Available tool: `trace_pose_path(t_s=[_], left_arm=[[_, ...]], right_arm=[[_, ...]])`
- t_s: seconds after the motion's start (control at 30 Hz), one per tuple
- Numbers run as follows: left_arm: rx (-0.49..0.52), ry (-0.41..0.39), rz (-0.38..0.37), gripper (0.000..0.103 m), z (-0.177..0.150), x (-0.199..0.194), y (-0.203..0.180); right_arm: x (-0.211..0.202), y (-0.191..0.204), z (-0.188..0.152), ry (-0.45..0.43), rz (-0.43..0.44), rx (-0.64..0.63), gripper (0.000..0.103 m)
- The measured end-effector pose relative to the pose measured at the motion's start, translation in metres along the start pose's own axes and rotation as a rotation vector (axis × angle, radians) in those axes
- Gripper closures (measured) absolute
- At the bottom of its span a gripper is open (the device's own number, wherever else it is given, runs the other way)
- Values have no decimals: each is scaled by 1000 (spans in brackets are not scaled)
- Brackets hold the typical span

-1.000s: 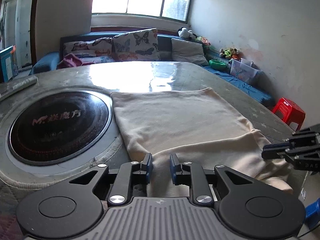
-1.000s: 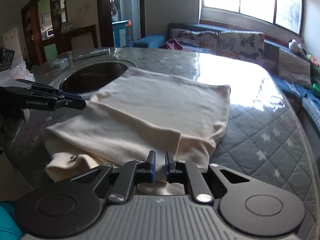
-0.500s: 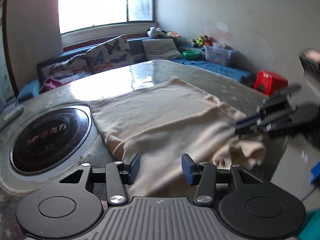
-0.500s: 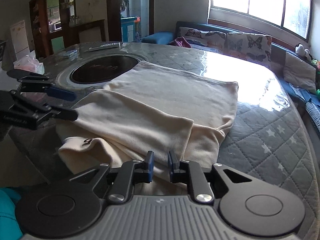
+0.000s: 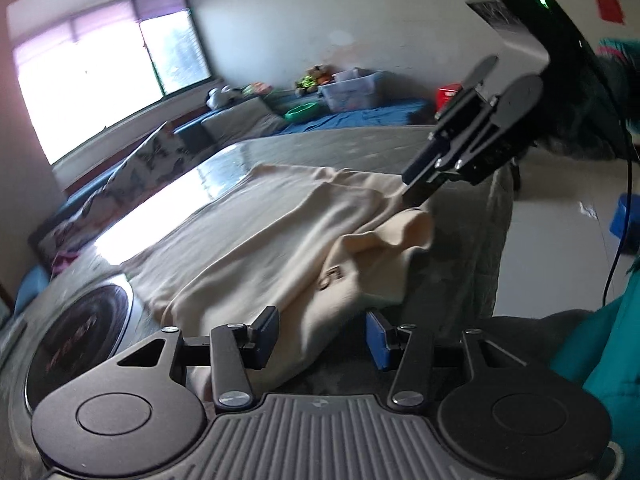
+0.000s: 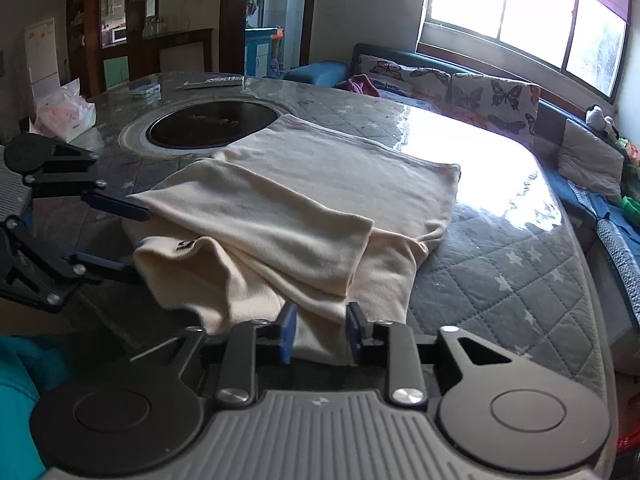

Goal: Fold clothes

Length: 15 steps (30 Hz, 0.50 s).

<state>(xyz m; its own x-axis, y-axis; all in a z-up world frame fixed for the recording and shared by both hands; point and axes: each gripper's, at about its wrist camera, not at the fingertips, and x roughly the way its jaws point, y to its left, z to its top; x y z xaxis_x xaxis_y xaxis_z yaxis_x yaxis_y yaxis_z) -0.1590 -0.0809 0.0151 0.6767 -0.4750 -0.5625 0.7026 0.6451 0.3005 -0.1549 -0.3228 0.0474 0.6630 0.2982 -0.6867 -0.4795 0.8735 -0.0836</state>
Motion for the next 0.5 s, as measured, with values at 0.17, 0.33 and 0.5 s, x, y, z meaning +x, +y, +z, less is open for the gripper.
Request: trace_pose_path(t_s=[0.17, 0.33, 0.5], left_arm=[[5, -6, -11, 62, 0, 11, -1], [-49, -24, -25, 92, 6, 13, 11], [-121, -43, -32, 93, 17, 16, 30]], right_arm=[[-8, 2, -7, 2, -10, -32, 69], [-11, 6, -13, 8, -6, -80, 65], [-13, 15, -15, -21, 24, -154, 56]])
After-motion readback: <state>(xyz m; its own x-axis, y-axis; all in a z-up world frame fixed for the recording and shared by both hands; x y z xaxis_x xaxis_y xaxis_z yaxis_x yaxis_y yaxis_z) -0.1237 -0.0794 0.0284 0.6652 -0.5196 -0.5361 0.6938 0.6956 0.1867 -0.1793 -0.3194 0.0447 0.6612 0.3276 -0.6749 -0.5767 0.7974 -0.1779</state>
